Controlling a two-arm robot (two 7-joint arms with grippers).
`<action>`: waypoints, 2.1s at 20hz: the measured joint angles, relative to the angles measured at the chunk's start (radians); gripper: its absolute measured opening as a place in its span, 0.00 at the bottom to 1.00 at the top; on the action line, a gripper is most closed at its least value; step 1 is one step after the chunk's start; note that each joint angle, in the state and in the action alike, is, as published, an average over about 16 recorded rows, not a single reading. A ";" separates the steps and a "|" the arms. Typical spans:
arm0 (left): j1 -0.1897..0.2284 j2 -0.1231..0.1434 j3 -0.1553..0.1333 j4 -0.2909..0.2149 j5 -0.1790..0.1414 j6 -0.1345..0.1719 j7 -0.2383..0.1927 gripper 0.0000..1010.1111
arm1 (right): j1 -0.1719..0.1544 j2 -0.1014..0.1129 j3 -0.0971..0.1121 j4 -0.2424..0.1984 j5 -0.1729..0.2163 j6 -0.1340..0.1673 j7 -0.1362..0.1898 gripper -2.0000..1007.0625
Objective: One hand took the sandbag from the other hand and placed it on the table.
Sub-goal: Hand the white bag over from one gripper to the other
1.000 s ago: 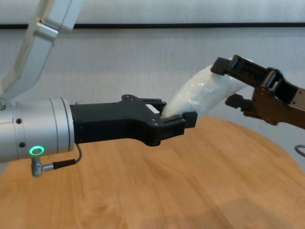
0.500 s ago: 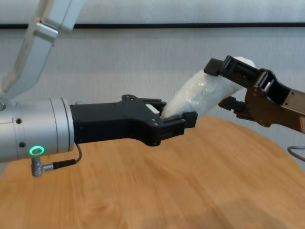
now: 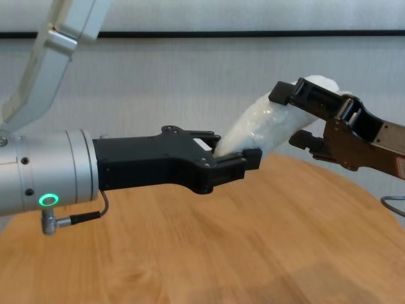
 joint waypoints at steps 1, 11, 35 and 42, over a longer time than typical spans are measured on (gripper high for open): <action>0.000 0.000 0.000 0.000 0.000 0.000 0.000 0.35 | 0.001 0.000 -0.001 0.000 0.000 0.000 0.000 0.99; 0.000 0.000 0.000 0.000 0.000 0.000 0.000 0.35 | 0.014 0.003 -0.021 0.006 0.004 -0.003 -0.002 0.99; 0.000 0.000 0.000 0.000 0.000 0.000 0.001 0.35 | 0.022 0.006 -0.033 0.008 0.006 -0.008 -0.004 0.74; 0.000 0.000 0.000 0.000 0.000 0.000 0.000 0.35 | 0.021 0.006 -0.032 0.008 0.006 -0.008 -0.003 0.62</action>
